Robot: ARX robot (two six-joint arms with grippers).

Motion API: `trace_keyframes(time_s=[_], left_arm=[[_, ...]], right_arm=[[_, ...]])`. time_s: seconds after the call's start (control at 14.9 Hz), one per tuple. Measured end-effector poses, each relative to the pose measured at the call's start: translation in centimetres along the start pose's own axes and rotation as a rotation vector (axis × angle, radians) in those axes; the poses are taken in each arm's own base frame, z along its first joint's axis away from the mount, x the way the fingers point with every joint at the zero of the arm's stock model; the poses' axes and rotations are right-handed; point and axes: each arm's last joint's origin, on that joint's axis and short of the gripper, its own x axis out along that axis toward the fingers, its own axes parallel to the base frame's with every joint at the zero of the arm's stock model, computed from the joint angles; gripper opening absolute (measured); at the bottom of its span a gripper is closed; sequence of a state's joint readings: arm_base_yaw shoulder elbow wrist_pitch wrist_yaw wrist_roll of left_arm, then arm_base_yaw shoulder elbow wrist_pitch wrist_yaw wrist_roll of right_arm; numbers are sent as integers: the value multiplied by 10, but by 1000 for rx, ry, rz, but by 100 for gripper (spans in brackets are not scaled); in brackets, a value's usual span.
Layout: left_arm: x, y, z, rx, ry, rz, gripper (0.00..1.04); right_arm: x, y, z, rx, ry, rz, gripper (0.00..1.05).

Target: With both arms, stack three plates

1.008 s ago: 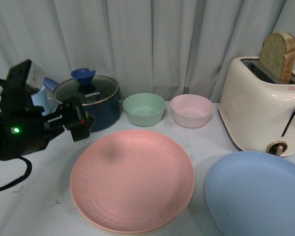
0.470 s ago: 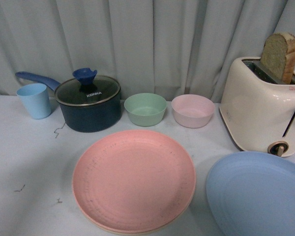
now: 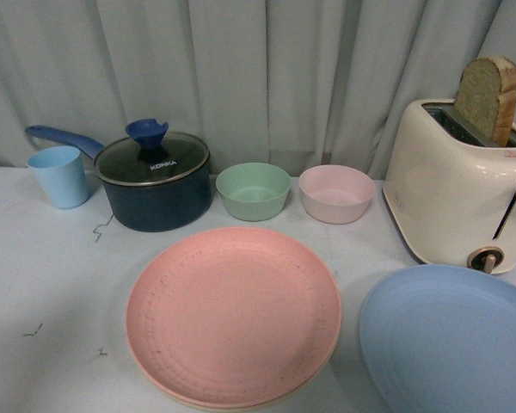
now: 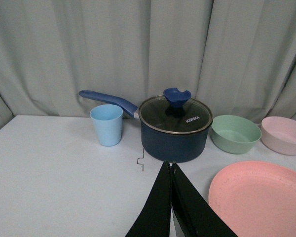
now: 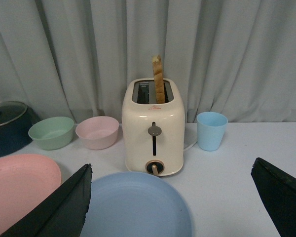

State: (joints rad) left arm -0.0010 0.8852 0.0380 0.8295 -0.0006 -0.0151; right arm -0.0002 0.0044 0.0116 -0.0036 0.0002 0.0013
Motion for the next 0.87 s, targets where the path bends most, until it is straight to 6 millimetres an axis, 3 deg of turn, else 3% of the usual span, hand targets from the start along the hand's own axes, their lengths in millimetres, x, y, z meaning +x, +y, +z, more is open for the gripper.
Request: trace_keyframes(time_s=[0.87], left_arm=[[-39,0,7,0,-29,0,2]], right_arm=[[0,0,0,0,0,0,98]])
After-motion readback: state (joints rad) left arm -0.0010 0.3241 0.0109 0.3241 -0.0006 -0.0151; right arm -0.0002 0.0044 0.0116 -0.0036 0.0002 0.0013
